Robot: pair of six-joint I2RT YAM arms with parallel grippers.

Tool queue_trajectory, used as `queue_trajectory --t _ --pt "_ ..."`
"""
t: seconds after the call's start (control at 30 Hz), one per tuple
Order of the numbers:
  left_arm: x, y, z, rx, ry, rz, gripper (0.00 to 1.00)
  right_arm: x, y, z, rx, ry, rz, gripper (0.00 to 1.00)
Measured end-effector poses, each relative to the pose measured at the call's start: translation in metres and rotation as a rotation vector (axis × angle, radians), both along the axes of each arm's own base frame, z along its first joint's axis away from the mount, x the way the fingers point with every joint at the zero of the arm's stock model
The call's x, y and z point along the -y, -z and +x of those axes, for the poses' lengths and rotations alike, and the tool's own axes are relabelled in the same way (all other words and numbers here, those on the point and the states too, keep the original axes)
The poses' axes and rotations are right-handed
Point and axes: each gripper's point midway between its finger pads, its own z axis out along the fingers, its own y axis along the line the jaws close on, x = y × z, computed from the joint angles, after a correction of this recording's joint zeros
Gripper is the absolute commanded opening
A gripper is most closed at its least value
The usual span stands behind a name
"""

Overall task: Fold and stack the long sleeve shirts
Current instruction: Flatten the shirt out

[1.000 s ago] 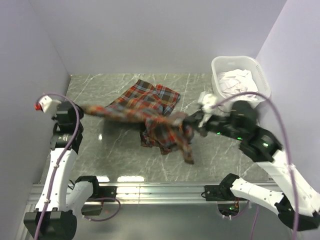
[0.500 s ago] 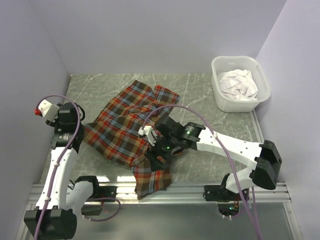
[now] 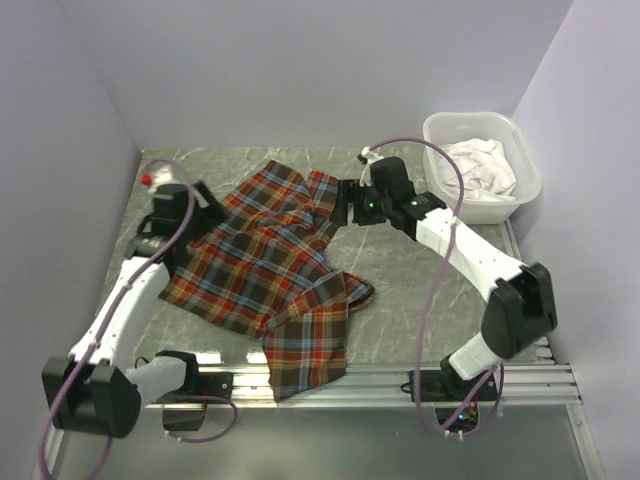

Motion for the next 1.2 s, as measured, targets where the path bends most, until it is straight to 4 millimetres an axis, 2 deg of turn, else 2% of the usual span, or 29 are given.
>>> queue_trajectory --t 0.07,0.13,0.2,0.27,0.4,0.53,0.8,0.9,0.93,1.0,1.03,1.13,1.2 --pt "0.037 0.023 -0.002 -0.066 0.123 -0.027 0.93 0.004 0.018 0.022 -0.043 0.085 0.022 0.82" --pt "0.066 0.049 -0.011 -0.132 0.221 -0.047 0.92 0.005 0.040 0.038 -0.088 0.146 0.040 0.81" --pt "0.084 0.076 -0.026 -0.204 0.280 -0.069 0.92 0.005 0.066 0.052 -0.144 0.202 0.049 0.81" --pt "0.094 0.100 -0.039 -0.271 0.305 -0.089 0.92 0.002 0.091 0.065 -0.197 0.244 0.058 0.81" --pt "0.098 0.129 -0.055 -0.349 0.291 -0.122 0.91 -0.011 0.124 0.082 -0.266 0.281 0.085 0.79" --pt "0.097 0.144 -0.064 -0.378 0.250 -0.156 0.91 -0.018 0.145 0.085 -0.324 0.311 0.115 0.77" --pt "0.085 0.177 -0.084 -0.444 0.105 -0.214 0.88 -0.031 0.159 0.075 -0.378 0.341 0.148 0.67" --pt "0.082 0.183 -0.086 -0.459 0.060 -0.228 0.88 -0.039 0.162 0.070 -0.388 0.336 0.153 0.56" --pt "0.082 0.183 -0.086 -0.457 0.052 -0.231 0.88 -0.040 0.163 0.070 -0.390 0.337 0.155 0.46" --pt "0.079 0.184 -0.084 -0.457 0.026 -0.242 0.87 -0.041 0.166 0.069 -0.395 0.339 0.153 0.35" --pt "0.078 0.184 -0.083 -0.457 0.015 -0.249 0.87 -0.041 0.169 0.068 -0.403 0.341 0.151 0.22" --pt "0.073 0.184 -0.078 -0.449 -0.021 -0.285 0.87 -0.039 0.174 0.067 -0.405 0.340 0.131 0.00" --pt "0.068 0.184 -0.074 -0.443 -0.044 -0.320 0.87 -0.035 0.174 0.070 -0.400 0.339 0.108 0.00"
